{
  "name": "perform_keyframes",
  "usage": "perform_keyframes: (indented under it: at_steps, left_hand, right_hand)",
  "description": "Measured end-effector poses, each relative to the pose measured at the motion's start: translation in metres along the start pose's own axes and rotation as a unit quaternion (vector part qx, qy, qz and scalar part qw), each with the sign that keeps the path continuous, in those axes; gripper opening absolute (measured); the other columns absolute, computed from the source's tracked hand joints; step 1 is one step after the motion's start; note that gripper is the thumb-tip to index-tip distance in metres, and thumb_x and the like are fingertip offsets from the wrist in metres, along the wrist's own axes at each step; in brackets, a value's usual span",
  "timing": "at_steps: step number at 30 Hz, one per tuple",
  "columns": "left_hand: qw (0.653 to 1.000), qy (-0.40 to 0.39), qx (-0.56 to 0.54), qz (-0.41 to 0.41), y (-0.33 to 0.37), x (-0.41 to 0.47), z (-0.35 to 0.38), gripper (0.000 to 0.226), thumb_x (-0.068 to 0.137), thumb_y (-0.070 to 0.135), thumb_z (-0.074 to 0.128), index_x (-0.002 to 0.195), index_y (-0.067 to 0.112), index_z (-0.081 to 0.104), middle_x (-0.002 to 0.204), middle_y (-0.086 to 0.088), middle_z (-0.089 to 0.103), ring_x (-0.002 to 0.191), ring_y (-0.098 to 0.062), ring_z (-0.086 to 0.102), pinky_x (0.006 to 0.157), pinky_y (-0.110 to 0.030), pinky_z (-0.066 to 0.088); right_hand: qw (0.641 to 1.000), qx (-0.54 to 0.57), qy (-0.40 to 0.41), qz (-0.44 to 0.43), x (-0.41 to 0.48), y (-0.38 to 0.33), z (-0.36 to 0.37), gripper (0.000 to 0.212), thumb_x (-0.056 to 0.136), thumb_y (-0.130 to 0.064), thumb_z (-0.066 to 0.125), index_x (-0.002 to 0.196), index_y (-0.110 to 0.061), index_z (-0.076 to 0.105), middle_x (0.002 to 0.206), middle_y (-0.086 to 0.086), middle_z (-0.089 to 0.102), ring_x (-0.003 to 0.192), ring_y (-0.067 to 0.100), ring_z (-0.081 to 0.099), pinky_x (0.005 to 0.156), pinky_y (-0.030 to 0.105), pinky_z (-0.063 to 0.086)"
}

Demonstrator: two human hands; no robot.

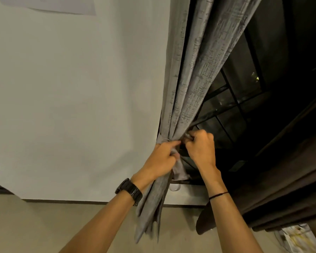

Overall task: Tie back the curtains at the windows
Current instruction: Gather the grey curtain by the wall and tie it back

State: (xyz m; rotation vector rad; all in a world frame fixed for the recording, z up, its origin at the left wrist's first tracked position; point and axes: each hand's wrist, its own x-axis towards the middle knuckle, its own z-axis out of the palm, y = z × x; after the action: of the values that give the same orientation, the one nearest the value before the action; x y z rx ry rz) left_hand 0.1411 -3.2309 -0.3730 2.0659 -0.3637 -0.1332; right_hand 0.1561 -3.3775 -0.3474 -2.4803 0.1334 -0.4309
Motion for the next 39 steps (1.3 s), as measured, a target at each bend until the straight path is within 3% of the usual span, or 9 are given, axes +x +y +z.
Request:
perform_keyframes:
  at_steps: [3,7,11,14,21,24,29,35,39]
  left_hand:
    - [0.990,0.120,-0.047,-0.048,0.001,0.005,0.002,0.048,0.098,0.006,0.062,0.146,0.012,0.057,0.120,-0.004,0.075,0.120,-0.013,0.065,0.101,-0.013,0.043]
    - [0.956,0.213,-0.170,-0.108,0.001,0.023,0.005,0.035,0.097,0.011,0.068,0.132,0.006,0.067,0.104,-0.008,0.077,0.092,-0.017,0.074,0.095,-0.037,0.061]
    - [0.939,0.196,-0.262,-0.105,0.007,0.027,0.012,0.016,0.096,0.018,0.064,0.089,0.015,0.079,0.086,-0.009,0.076,0.086,-0.025,0.074,0.087,-0.045,0.061]
    - [0.890,0.159,-0.410,-0.124,0.017,0.024,0.016,0.022,0.096,0.021,0.071,0.085,0.003,0.077,0.079,-0.010,0.074,0.078,-0.022,0.072,0.077,-0.036,0.059]
    - [0.918,0.154,-0.352,-0.093,0.009,0.028,0.023,0.013,0.098,0.003,0.065,0.094,0.002,0.078,0.093,-0.023,0.077,0.084,-0.026,0.075,0.072,-0.030,0.059]
    - [0.923,0.092,-0.364,-0.089,0.007,0.026,0.019,0.019,0.104,0.008,0.058,0.109,0.004,0.077,0.101,-0.016,0.079,0.094,-0.025,0.077,0.079,-0.031,0.060]
    - [0.963,0.025,-0.265,-0.042,-0.002,0.019,0.012,0.024,0.109,0.012,0.050,0.119,0.004,0.070,0.103,-0.008,0.077,0.099,-0.022,0.077,0.088,-0.038,0.064]
    - [0.998,0.033,-0.047,0.018,-0.004,0.009,0.014,0.023,0.110,0.011,0.046,0.100,0.019,0.065,0.081,-0.009,0.072,0.067,-0.018,0.071,0.064,-0.028,0.059]
    - [0.995,0.052,0.066,0.046,-0.007,0.009,0.012,0.015,0.103,0.007,0.051,0.107,-0.002,0.062,0.082,-0.019,0.065,0.072,-0.035,0.060,0.066,-0.042,0.046]
  right_hand:
    - [0.997,0.010,0.078,-0.005,-0.008,-0.001,-0.001,0.023,0.089,-0.026,0.073,0.069,-0.017,0.066,0.059,-0.003,0.060,0.061,0.020,0.060,0.057,0.039,0.052]
    - [0.988,0.033,0.140,-0.051,-0.033,-0.014,0.003,0.028,0.093,-0.026,0.072,0.066,-0.020,0.064,0.056,-0.008,0.057,0.050,0.006,0.049,0.051,0.022,0.037]
    - [0.979,0.032,0.157,-0.124,-0.052,-0.013,0.021,0.007,0.092,-0.013,0.073,0.089,-0.011,0.079,0.077,0.000,0.074,0.065,0.007,0.066,0.066,0.022,0.056]
    - [0.975,-0.002,0.136,-0.177,-0.058,-0.001,0.034,0.012,0.090,-0.006,0.070,0.099,-0.005,0.078,0.086,0.007,0.074,0.076,0.018,0.070,0.072,0.034,0.061]
    - [0.968,-0.092,0.066,-0.224,-0.054,0.022,0.023,0.037,0.081,-0.005,0.069,0.114,-0.021,0.073,0.126,0.007,0.054,0.116,0.027,0.044,0.088,0.039,0.048]
    - [0.978,-0.012,0.046,-0.204,-0.059,0.033,0.020,0.051,0.085,0.002,0.070,0.128,-0.025,0.067,0.141,0.010,0.044,0.131,0.020,0.041,0.104,0.030,0.045]
    - [0.966,0.057,0.112,-0.227,-0.049,0.048,0.001,0.032,0.081,0.015,0.071,0.106,-0.005,0.076,0.107,0.007,0.069,0.099,0.003,0.062,0.095,0.005,0.043]
    - [0.959,0.180,0.136,-0.170,-0.034,0.048,-0.016,0.034,0.080,0.018,0.067,0.097,-0.009,0.079,0.092,0.000,0.074,0.081,0.008,0.070,0.075,0.033,0.060]
    - [0.949,0.238,0.121,-0.166,-0.032,0.032,-0.012,0.017,0.083,0.002,0.078,0.095,-0.010,0.077,0.085,-0.003,0.075,0.076,0.009,0.073,0.071,0.034,0.062]
